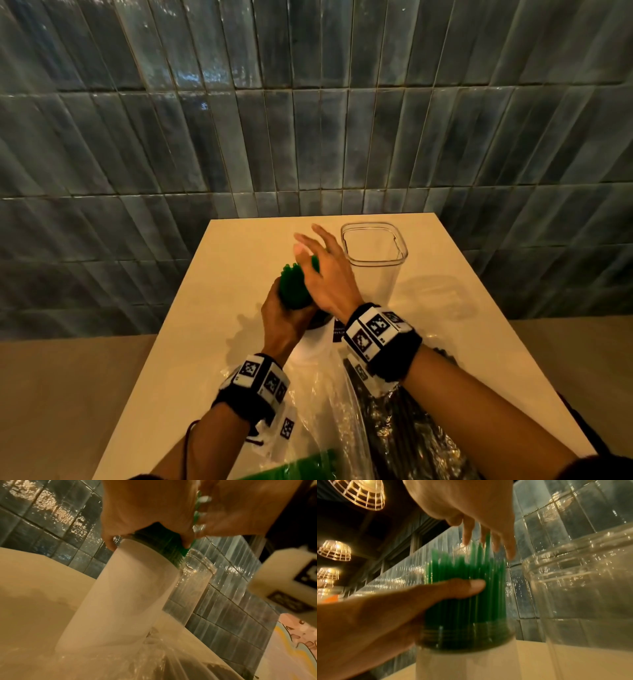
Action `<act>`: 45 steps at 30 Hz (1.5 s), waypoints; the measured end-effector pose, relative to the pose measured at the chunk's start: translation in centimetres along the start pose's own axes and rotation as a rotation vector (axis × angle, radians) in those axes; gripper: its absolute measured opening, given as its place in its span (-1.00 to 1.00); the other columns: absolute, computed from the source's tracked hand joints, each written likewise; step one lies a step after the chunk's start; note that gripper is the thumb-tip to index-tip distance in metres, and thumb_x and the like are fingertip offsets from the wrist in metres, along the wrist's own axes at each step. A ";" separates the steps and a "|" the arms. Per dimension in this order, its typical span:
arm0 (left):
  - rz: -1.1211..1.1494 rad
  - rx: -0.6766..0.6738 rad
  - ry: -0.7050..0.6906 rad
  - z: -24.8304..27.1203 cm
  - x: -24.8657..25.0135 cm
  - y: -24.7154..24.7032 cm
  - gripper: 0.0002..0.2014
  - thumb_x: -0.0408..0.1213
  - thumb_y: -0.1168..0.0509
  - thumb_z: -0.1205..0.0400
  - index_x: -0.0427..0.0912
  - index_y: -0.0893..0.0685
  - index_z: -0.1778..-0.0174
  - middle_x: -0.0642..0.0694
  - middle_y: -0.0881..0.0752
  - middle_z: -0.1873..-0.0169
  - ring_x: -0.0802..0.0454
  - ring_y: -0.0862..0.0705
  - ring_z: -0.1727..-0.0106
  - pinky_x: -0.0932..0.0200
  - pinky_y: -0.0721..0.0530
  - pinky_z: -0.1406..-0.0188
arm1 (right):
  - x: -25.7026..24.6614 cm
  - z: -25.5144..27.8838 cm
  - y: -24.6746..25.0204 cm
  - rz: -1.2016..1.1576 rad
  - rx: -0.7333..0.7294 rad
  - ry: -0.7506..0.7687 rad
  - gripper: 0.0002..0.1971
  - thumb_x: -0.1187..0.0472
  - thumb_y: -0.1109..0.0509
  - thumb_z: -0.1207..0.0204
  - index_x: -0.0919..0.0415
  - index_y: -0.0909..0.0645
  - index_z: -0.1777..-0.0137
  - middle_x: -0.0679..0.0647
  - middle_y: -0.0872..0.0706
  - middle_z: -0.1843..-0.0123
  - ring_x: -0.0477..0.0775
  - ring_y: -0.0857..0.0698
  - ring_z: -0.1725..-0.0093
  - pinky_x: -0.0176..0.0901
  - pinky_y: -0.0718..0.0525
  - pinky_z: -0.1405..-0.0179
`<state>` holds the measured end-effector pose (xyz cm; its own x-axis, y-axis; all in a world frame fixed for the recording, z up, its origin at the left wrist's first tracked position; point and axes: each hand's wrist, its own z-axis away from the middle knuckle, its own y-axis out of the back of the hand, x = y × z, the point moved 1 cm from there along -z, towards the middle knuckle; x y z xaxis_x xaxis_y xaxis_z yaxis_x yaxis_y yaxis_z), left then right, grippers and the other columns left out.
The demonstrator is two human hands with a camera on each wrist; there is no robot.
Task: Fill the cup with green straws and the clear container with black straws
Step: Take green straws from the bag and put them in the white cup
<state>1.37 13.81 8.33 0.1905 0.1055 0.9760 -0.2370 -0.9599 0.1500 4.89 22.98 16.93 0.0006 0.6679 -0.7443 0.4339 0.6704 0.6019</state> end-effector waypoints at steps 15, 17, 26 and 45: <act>-0.019 -0.119 -0.100 -1.3 -0.3 0.2 -0.18 -0.23 -0.66 -0.14 0.06 -0.37 -0.26 -0.09 -0.61 -0.21 -0.02 -0.64 -0.22 0.16 -0.66 -0.16 | 0.7 0.3 -0.1 0.111 -0.168 0.000 -0.37 -0.20 -0.56 -0.26 0.02 -0.53 -0.28 0.02 -0.38 -0.37 0.05 -0.41 -0.39 -0.11 -0.48 -0.39; -0.016 -0.150 -0.025 -1.2 -1.1 0.7 -0.07 -0.16 -0.71 -0.12 0.15 -0.34 -0.34 -0.05 -0.54 -0.31 0.00 -0.57 -0.32 0.00 -0.62 -0.27 | 0.6 0.6 0.7 0.118 -0.142 0.054 -0.34 -0.23 -0.52 -0.30 -0.03 -0.48 -0.38 0.01 -0.33 -0.47 0.06 -0.34 -0.46 -0.05 -0.40 -0.47; -0.501 -0.358 0.009 9.2 -2.5 9.5 0.25 0.45 -0.48 -0.02 0.14 -0.01 -0.57 0.08 -0.13 -0.57 0.18 -0.09 -0.53 0.08 -0.13 -0.52 | 6.8 11.9 2.5 -0.224 0.001 -0.213 -0.82 0.37 -0.28 -0.58 0.09 -0.58 -0.04 -0.07 -0.68 0.06 -0.11 -0.69 0.07 -0.35 -0.66 0.01; -1.138 -0.838 0.083 17.9 -10.2 10.8 0.26 0.70 -0.06 -0.17 0.06 0.48 -0.51 -0.04 0.52 -0.53 -0.02 0.48 -0.57 -0.13 0.45 -0.49 | 8.4 18.2 -5.3 0.404 -1.079 0.000 -0.28 0.11 -0.64 -0.23 0.22 -0.45 -0.37 0.18 -0.42 -0.38 0.16 -0.48 -0.30 0.04 -0.55 -0.34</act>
<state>13.92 -2.28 -2.81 0.6092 0.7486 0.2615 -0.4861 0.0920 0.8691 19.00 19.15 2.27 -0.0364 0.8971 -0.4404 -0.5944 0.3348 0.7311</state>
